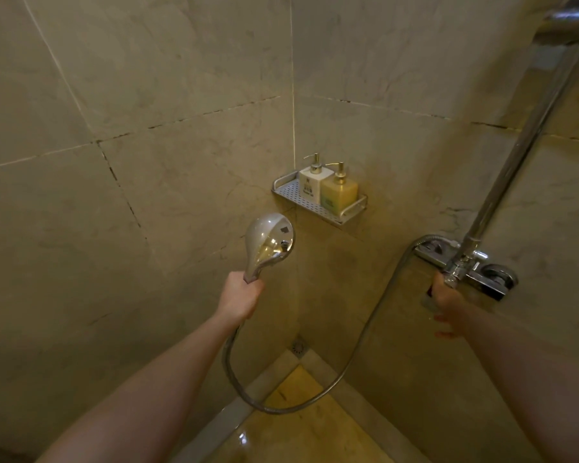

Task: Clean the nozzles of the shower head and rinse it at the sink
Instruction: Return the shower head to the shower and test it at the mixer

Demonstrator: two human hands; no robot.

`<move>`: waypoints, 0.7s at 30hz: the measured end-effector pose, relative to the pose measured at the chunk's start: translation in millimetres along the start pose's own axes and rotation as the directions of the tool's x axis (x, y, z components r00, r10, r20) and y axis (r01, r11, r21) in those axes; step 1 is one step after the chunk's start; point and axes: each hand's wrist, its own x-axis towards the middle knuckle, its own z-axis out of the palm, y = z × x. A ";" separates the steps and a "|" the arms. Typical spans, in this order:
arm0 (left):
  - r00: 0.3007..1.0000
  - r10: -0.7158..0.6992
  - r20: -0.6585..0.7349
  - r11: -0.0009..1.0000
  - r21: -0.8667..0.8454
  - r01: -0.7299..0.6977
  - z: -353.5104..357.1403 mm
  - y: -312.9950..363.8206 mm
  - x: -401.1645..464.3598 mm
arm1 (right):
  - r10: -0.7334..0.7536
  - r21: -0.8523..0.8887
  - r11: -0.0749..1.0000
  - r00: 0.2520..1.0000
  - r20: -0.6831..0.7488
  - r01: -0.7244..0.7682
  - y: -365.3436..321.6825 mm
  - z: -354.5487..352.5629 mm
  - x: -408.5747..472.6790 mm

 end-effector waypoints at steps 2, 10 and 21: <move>1.000 0.008 0.025 1.000 0.008 -0.009 9.3 1.2 -1.9 | -0.001 -0.027 1.000 1.000 -0.012 0.001 0.6 -1.2 0.6; 0.991 0.028 0.132 0.998 -0.059 -0.021 43.9 30.8 -14.3 | 0.022 0.057 0.998 0.993 0.118 -0.029 0.2 -2.8 -18.1; 0.851 0.393 0.347 0.893 -0.366 -0.263 128.3 124.2 -50.7 | -0.613 0.129 0.785 0.728 0.306 0.606 -8.2 13.8 -167.8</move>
